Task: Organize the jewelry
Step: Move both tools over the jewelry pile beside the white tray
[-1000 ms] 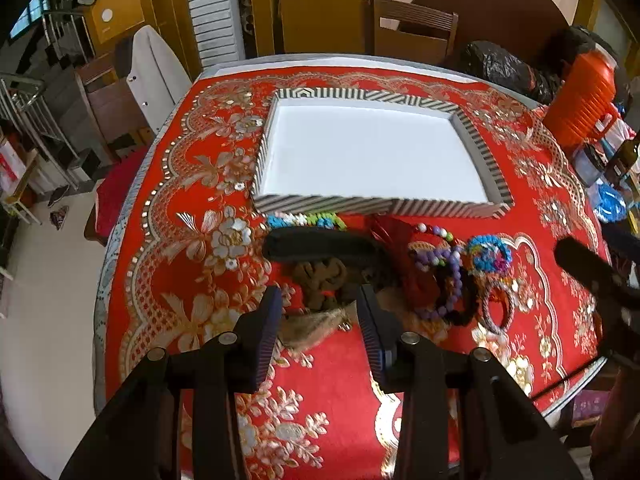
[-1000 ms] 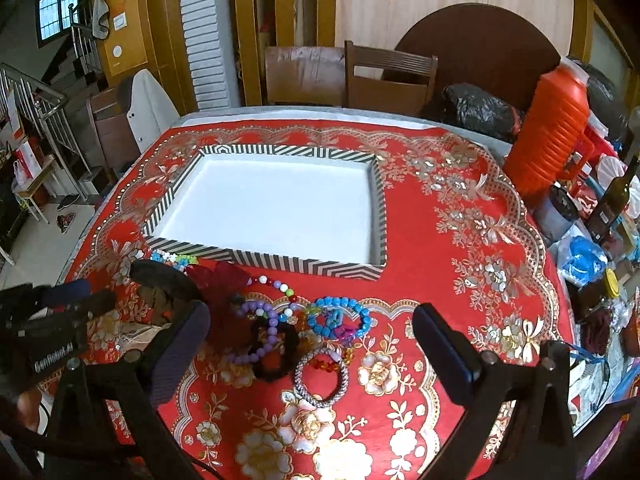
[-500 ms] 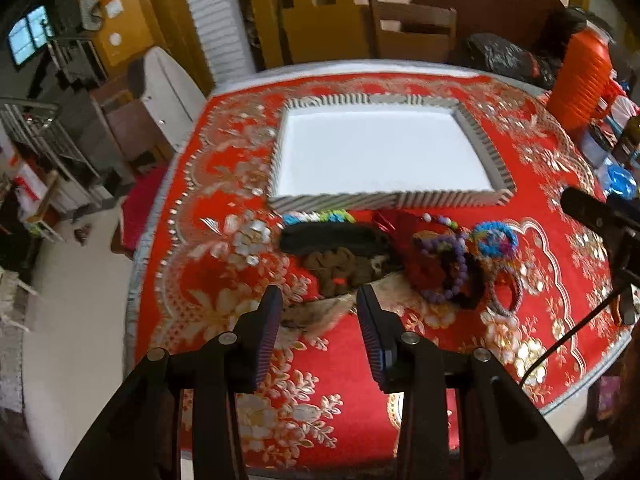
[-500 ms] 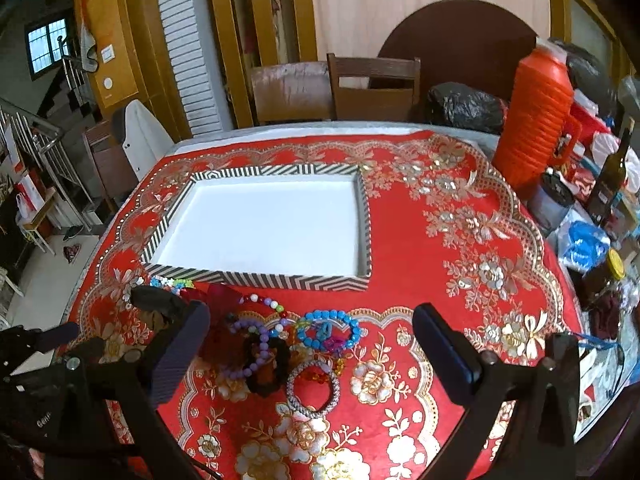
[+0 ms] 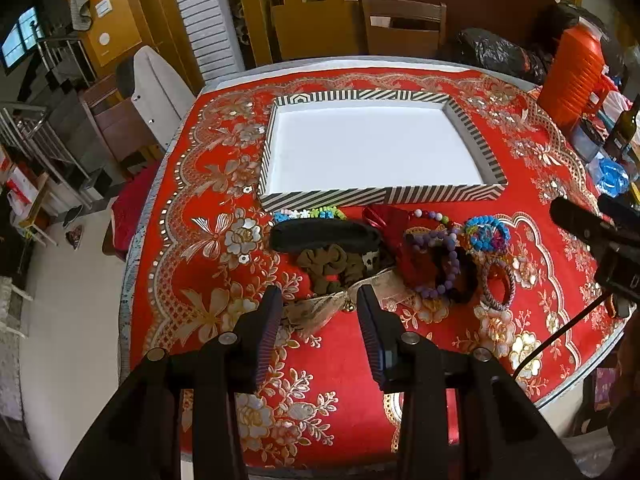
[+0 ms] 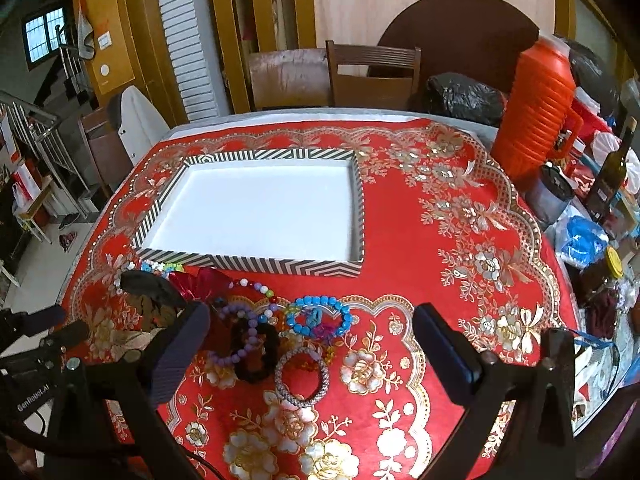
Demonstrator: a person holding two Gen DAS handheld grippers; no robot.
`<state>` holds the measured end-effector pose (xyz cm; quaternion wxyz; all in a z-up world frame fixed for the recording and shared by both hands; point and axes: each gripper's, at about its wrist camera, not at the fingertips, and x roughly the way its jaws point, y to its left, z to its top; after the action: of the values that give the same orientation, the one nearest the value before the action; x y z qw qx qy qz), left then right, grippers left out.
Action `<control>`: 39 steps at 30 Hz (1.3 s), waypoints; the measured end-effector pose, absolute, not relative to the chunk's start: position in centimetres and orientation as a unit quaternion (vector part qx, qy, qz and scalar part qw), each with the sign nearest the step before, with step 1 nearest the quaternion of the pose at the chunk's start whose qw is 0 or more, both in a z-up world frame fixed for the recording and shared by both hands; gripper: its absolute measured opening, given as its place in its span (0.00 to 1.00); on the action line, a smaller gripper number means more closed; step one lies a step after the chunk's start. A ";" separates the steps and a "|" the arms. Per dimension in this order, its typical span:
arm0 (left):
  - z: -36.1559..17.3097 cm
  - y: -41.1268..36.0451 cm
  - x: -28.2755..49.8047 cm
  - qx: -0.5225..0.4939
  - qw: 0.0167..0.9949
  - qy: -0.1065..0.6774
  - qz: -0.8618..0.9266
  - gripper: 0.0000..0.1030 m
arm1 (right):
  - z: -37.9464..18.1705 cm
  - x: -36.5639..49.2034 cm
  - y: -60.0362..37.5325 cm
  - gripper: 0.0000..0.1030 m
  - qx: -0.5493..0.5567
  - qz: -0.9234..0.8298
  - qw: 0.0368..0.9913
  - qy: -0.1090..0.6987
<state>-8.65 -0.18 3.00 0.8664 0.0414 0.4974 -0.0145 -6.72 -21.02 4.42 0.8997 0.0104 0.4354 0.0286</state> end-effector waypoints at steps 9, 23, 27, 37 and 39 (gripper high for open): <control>3.1 0.8 -8.0 0.040 0.871 0.490 0.002 0.26 | 4.2 -6.6 -21.4 1.00 0.019 0.029 0.899 0.437; 1.5 4.4 -5.6 0.006 0.865 0.502 0.010 0.26 | 3.6 -6.5 -22.3 1.00 0.014 0.038 0.895 0.445; 0.9 6.3 -5.2 -0.009 0.858 0.513 0.018 0.26 | 3.0 -6.6 -22.3 1.00 0.004 0.051 0.891 0.452; -0.9 9.6 -4.5 -0.073 0.836 0.544 0.014 0.26 | 0.4 -6.6 -21.3 0.99 -0.003 0.103 0.873 0.476; -1.1 9.2 -4.4 -0.074 0.834 0.547 0.010 0.26 | 0.1 -6.4 -21.0 0.98 -0.001 0.113 0.870 0.480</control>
<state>-4.36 9.21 -1.12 0.8339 -0.0743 0.5468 0.0103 -6.39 -20.96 0.05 0.8703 -0.0007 0.4795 0.1127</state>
